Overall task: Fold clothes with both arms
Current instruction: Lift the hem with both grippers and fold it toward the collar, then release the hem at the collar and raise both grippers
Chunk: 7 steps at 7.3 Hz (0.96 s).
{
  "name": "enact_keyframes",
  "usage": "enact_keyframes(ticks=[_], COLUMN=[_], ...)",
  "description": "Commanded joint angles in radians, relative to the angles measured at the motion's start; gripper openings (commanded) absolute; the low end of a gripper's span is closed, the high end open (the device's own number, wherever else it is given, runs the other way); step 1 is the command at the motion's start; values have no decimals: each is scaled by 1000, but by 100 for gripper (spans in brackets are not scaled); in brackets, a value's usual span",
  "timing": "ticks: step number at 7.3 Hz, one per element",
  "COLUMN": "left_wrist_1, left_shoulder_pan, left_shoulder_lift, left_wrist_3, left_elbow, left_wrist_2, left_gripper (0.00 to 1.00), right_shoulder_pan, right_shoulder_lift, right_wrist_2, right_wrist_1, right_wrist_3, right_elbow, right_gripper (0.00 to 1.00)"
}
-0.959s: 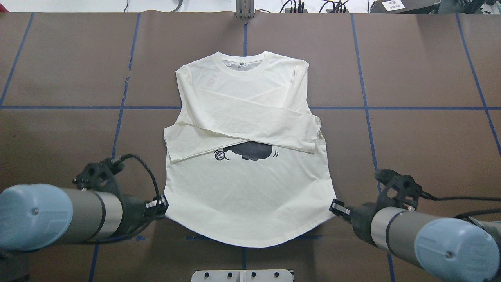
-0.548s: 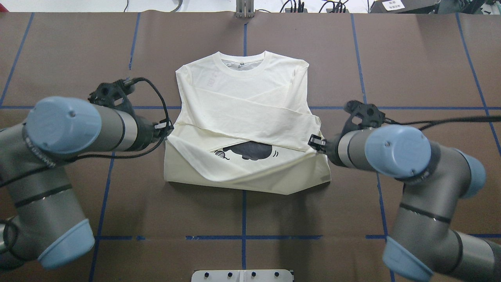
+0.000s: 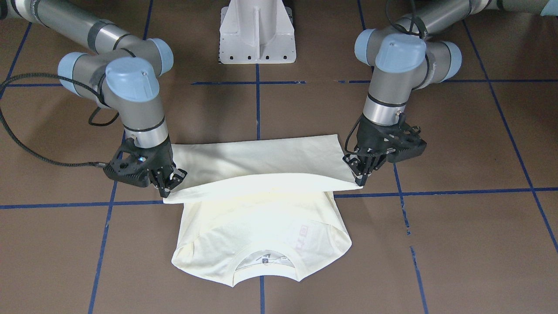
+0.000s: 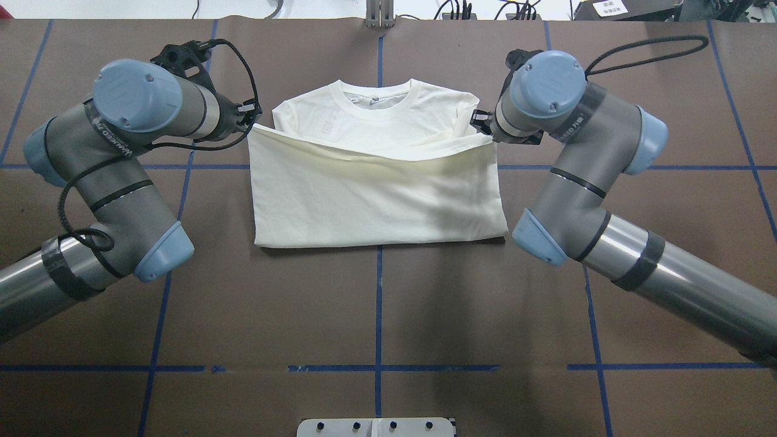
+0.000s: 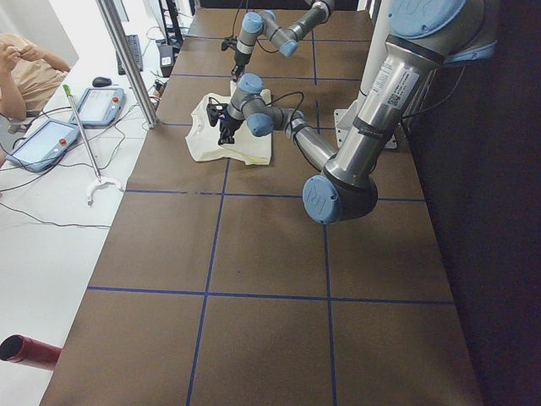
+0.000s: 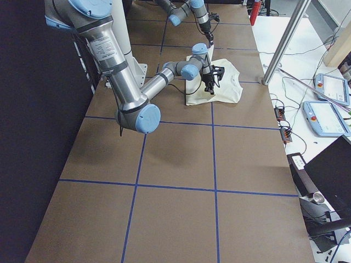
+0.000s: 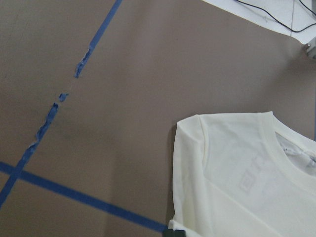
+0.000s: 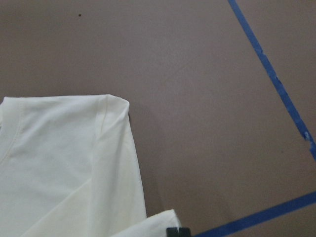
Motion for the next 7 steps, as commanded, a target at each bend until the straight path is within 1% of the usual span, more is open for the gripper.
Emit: enact_keyframes(ticks=[1, 2, 3, 4, 7], left_wrist_1=[-104, -192, -243, -248, -248], left_shoulder_pan=[-20, -20, -20, -21, -32], left_shoulder_lift=[-63, -76, -76, -76, -74], left_wrist_3=[2, 2, 4, 4, 51], left_elbow=[162, 244, 292, 295, 312], left_wrist_2=[39, 53, 53, 53, 53], left_gripper=[0, 0, 0, 0, 0], right_shoulder_pan=[34, 35, 46, 51, 51], right_shoulder_lift=[109, 113, 147, 179, 196], right_wrist_2=[-1, -6, -8, -8, -8], right_wrist_1=[85, 126, 130, 130, 131], right_wrist_3=[-22, -24, -30, -31, -39], right_elbow=[-225, -265, -311, -346, -368], right_gripper=[0, 0, 0, 0, 0])
